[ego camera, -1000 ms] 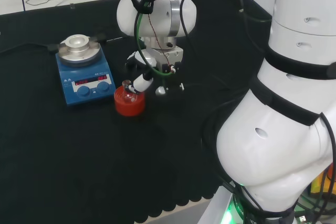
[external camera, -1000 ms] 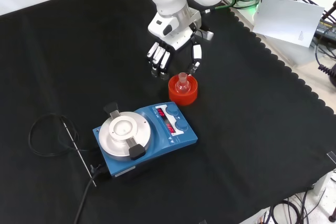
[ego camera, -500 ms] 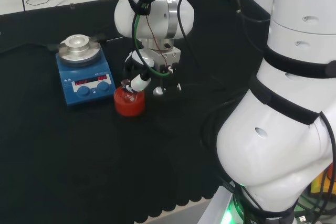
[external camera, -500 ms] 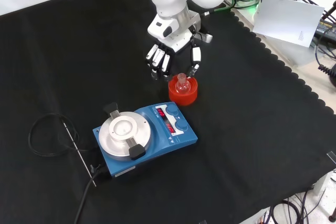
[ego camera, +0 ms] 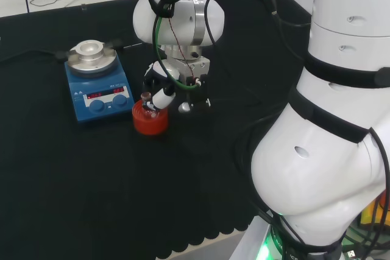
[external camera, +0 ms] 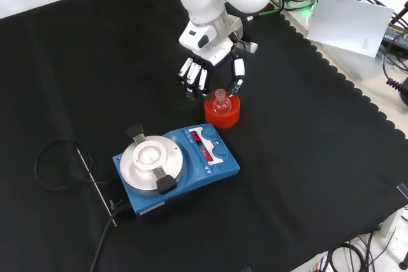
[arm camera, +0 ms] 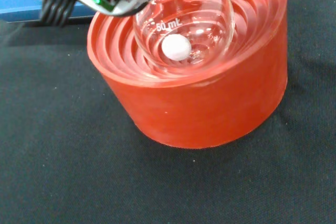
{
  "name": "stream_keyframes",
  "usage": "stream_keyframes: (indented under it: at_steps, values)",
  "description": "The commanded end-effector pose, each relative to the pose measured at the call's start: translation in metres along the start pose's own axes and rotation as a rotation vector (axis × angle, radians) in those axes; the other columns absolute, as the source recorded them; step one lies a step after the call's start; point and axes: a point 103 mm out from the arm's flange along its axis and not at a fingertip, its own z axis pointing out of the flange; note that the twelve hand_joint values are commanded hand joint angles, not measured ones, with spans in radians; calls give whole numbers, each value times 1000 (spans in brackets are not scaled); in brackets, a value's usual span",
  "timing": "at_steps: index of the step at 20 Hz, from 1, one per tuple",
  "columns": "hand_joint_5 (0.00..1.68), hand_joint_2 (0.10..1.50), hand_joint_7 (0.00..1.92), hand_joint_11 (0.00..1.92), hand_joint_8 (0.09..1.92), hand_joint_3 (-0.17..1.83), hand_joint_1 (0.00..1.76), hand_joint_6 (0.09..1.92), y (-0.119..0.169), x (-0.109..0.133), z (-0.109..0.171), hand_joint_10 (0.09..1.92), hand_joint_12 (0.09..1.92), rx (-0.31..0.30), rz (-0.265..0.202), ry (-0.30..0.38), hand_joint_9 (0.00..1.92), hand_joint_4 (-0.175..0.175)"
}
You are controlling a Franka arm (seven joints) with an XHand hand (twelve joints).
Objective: Pick up the round-bottom flask.
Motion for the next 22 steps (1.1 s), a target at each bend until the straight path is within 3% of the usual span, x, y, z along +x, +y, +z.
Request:
stream_keyframes:
  at_steps: [1, 16, 22]
  values:
    - [806, 605, 416, 292, 685, 661, 928, 767, 0, 2, -2, 622, 1366, -11, -10, -1, 586, -60]
    - [869, 605, 425, 308, 685, 667, 925, 784, 2, 5, -1, 616, 1362, 2, -23, -9, 599, -61]
    - [1017, 622, 462, 346, 688, 670, 936, 765, 2, 4, -2, 611, 1348, -8, -31, -12, 631, -75]
